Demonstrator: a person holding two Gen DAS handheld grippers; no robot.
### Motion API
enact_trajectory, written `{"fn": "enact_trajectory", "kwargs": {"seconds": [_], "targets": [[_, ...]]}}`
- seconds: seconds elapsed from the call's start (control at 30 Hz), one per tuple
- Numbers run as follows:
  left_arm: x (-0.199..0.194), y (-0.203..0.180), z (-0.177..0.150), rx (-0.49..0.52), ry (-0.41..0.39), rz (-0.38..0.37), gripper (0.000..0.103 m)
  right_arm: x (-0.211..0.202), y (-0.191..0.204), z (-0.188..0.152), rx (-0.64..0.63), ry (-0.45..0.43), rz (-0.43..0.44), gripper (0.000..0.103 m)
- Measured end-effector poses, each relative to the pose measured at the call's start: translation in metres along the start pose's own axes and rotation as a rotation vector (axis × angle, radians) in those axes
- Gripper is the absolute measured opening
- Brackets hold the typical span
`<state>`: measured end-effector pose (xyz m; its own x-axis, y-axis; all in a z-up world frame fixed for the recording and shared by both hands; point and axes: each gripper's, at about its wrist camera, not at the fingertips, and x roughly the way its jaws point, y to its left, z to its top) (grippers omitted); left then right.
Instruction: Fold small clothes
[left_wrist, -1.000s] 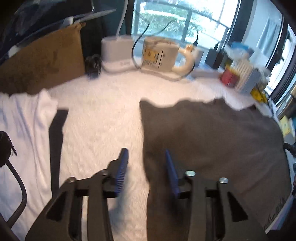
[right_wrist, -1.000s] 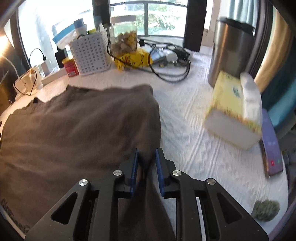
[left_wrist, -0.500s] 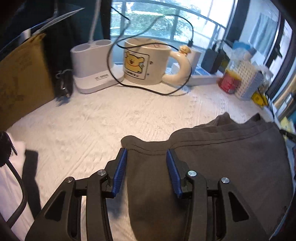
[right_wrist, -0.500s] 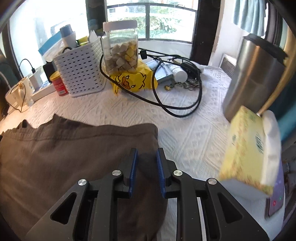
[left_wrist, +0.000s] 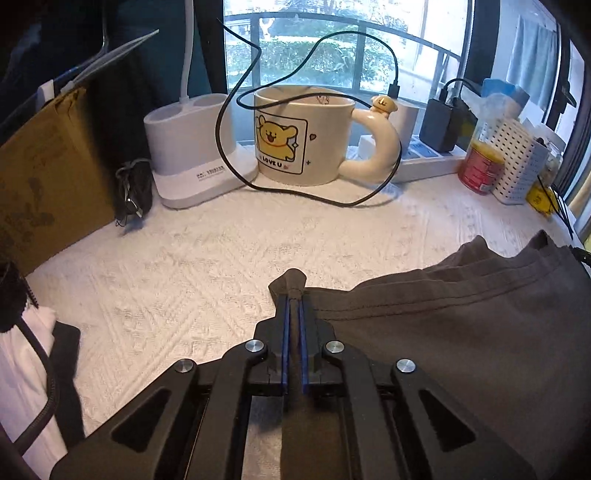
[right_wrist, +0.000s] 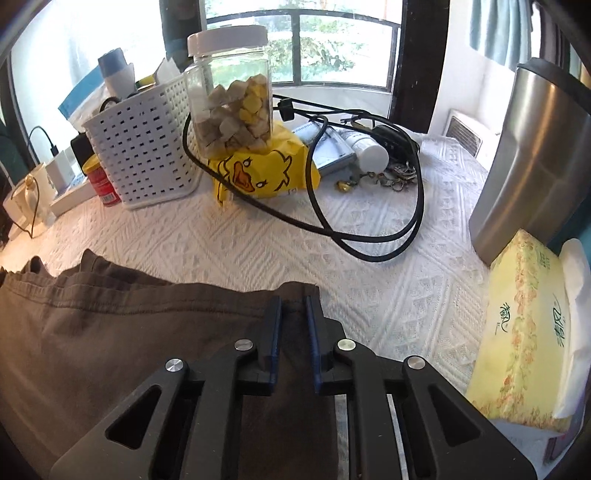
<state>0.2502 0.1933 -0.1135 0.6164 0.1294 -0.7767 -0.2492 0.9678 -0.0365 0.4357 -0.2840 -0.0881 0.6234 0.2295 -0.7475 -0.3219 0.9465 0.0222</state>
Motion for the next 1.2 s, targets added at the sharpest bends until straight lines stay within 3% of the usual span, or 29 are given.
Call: {"fn": "enact_trajectory", "kwargs": {"seconds": [0.2, 0.3, 0.33, 0.37, 0.43, 1.2], "targets": [[-0.011, -0.002, 0.003, -0.025, 0.029, -0.008, 0.005, -0.01, 0.001, 0.0, 0.012, 0.017, -0.015, 0.018], [-0.026, -0.005, 0.001, -0.022, 0.004, -0.01, 0.026, -0.022, 0.002, -0.003, 0.013, 0.001, -0.021, 0.035], [-0.031, -0.007, 0.0, -0.024, -0.008, -0.015, 0.037, -0.026, 0.003, -0.004, 0.013, -0.002, -0.019, 0.042], [-0.038, -0.009, -0.002, -0.026, -0.024, -0.018, 0.045, -0.031, 0.004, -0.006, 0.012, -0.007, -0.017, 0.042], [-0.051, -0.012, -0.005, -0.026, -0.047, -0.028, 0.049, -0.04, 0.006, -0.01, 0.008, -0.012, -0.018, 0.042], [-0.121, -0.06, -0.059, 0.003, -0.136, -0.159, 0.05, -0.136, 0.015, -0.073, 0.009, -0.071, -0.05, 0.042]]}}
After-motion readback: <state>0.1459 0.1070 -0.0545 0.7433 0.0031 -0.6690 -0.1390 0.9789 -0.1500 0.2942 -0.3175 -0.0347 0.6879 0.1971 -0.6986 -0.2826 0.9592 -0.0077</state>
